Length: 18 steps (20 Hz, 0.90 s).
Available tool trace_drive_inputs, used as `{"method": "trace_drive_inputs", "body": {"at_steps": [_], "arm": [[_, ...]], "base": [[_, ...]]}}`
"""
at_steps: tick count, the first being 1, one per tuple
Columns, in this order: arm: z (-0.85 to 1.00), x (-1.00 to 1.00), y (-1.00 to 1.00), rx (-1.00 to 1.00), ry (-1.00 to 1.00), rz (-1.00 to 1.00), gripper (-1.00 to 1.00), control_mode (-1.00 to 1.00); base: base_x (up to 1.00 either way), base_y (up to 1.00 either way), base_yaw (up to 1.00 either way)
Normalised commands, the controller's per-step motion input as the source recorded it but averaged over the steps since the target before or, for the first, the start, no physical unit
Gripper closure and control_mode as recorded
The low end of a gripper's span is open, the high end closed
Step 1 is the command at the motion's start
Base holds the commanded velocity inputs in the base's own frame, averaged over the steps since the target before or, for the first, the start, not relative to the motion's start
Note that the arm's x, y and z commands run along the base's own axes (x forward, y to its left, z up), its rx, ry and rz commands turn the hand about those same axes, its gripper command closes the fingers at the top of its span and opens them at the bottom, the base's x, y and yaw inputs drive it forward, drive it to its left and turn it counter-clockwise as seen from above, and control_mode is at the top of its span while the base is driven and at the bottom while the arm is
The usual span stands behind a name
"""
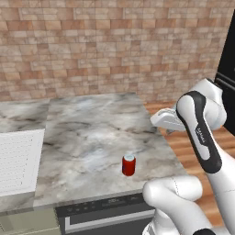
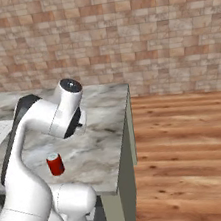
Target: Pick the can from the counter and place it in the open cabinet.
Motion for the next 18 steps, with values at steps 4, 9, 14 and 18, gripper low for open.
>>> {"method": "trace_drive_inputs", "body": {"at_steps": [4, 9, 14, 18], "arm": [[-0.34, -0.08, 0.00, 0.12, 0.00, 0.07, -1.00, -1.00], [-0.32, -0.10, 0.00, 0.10, 0.00, 0.07, -1.00, -1.00], [-0.30, -0.09, 0.00, 0.05, 0.00, 0.09, -1.00, -1.00], [-0.27, -0.11, -0.01, 0.03, 0.00, 0.11, -1.00, -1.00]], "base": [[0.00, 0.00, 0.00], [0.00, 0.00, 0.00], [0.00, 0.00, 0.00], [0.00, 0.00, 0.00]]}}
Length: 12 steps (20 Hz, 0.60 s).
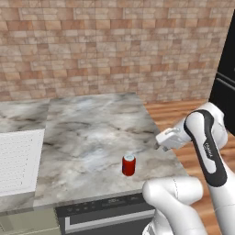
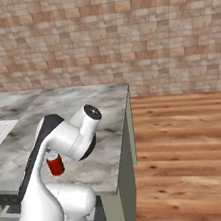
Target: Pick the can from the counter and place it in the open cabinet.
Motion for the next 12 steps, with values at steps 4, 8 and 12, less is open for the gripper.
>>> {"method": "trace_drive_inputs", "body": {"at_steps": [4, 8, 12], "arm": [[-0.24, -0.09, -0.03, 0.01, 0.00, 0.15, -1.00, -1.00], [-0.23, -0.06, -0.06, -0.04, -0.01, 0.18, -1.00, -1.00], [-0.19, -0.05, -0.07, -0.04, -0.07, 0.20, -1.00, -1.00]], "base": [[0.00, 0.00, 0.00], [0.00, 0.00, 0.00], [0.00, 0.00, 0.00]]}}
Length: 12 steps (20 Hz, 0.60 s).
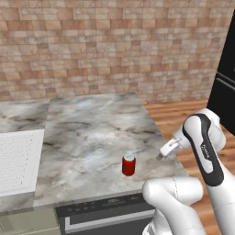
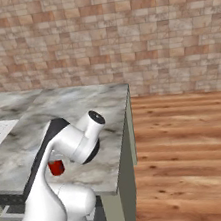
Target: Pick the can from the counter and place it in the open cabinet.
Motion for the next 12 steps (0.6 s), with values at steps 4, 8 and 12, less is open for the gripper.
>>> {"method": "trace_drive_inputs", "body": {"at_steps": [4, 8, 12], "arm": [[-0.16, -0.07, -0.08, -0.03, -0.15, 0.23, -1.00, -1.00], [-0.14, -0.04, -0.11, -0.05, -0.18, 0.24, -1.00, -1.00], [-0.12, 0.00, -0.15, -0.03, -0.20, 0.22, -1.00, -1.00]], "base": [[0.00, 0.00, 0.00], [0.00, 0.00, 0.00], [0.00, 0.00, 0.00]]}}
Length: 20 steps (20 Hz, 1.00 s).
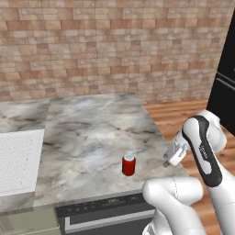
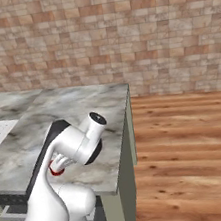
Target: Pick the can from the counter and place it in the open cabinet.
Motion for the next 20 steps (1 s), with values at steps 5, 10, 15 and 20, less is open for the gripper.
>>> {"method": "trace_drive_inputs", "body": {"at_steps": [5, 10, 15, 20], "arm": [[-0.11, 0.00, -0.04, 0.00, -0.18, 0.17, -1.00, -1.00], [-0.10, 0.02, 0.00, 0.00, -0.12, 0.13, -1.00, -1.00], [-0.10, 0.28, 0.00, 0.00, -0.06, 0.09, -1.00, -1.00], [-0.09, 0.41, 0.00, 0.00, -0.03, 0.02, -1.00, -1.00]], "base": [[0.00, 0.00, 0.00], [0.00, 0.00, 0.00], [0.00, 0.00, 0.00], [0.00, 0.00, 0.00]]}}
